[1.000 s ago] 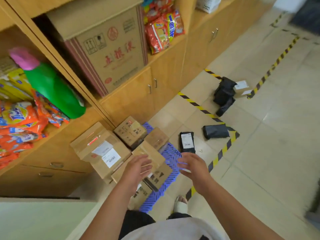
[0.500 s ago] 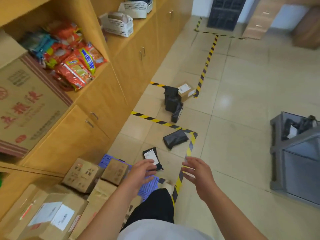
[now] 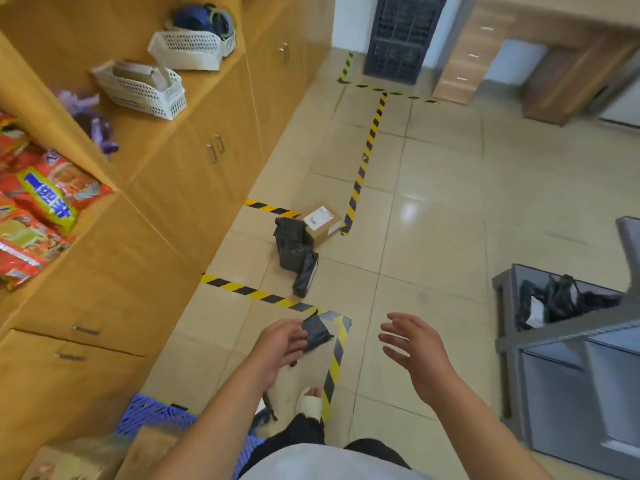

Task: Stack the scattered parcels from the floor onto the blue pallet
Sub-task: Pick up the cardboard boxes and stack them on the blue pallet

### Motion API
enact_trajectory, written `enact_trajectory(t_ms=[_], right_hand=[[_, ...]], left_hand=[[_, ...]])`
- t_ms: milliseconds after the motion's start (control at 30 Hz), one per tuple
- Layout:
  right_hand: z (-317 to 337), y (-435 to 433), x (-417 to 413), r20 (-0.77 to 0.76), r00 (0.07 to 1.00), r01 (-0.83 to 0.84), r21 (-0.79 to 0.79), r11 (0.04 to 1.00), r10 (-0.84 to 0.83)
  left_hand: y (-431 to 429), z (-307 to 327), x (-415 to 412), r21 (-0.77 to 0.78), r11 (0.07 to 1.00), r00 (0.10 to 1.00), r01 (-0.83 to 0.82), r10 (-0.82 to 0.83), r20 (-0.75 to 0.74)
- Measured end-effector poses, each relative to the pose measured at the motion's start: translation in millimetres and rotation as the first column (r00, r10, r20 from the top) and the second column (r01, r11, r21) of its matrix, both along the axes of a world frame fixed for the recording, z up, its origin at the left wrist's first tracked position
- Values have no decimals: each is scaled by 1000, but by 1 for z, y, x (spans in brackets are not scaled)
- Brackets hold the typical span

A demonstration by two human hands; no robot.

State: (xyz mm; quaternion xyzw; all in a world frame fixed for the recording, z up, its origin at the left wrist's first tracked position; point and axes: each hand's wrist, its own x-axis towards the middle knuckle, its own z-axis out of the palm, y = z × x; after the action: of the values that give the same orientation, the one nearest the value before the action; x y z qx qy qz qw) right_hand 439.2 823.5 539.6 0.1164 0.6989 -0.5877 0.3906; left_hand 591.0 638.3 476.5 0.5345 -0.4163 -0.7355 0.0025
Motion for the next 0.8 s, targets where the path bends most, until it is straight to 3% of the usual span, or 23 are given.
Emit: enact_trajectory(t_ms=[200, 367, 633, 800], right_hand=[[3, -8, -111, 45, 988, 147, -16, 989, -146], [-27, -35, -224, 105, 981, 167, -13, 986, -165], [-40, -116, -425, 196, 978, -77, -16, 997, 79], [-56, -189, -503, 219, 955, -208, 18, 978, 199]], left_hand=[[-37, 6, -132, -3, 998, 998, 70, -70, 5], [-57, -7, -232, 4, 998, 996, 61, -61, 61], [-85, -7, -357, 36, 987, 979, -155, 148, 137], [-117, -10, -411, 18, 951, 937, -308, 301, 176]])
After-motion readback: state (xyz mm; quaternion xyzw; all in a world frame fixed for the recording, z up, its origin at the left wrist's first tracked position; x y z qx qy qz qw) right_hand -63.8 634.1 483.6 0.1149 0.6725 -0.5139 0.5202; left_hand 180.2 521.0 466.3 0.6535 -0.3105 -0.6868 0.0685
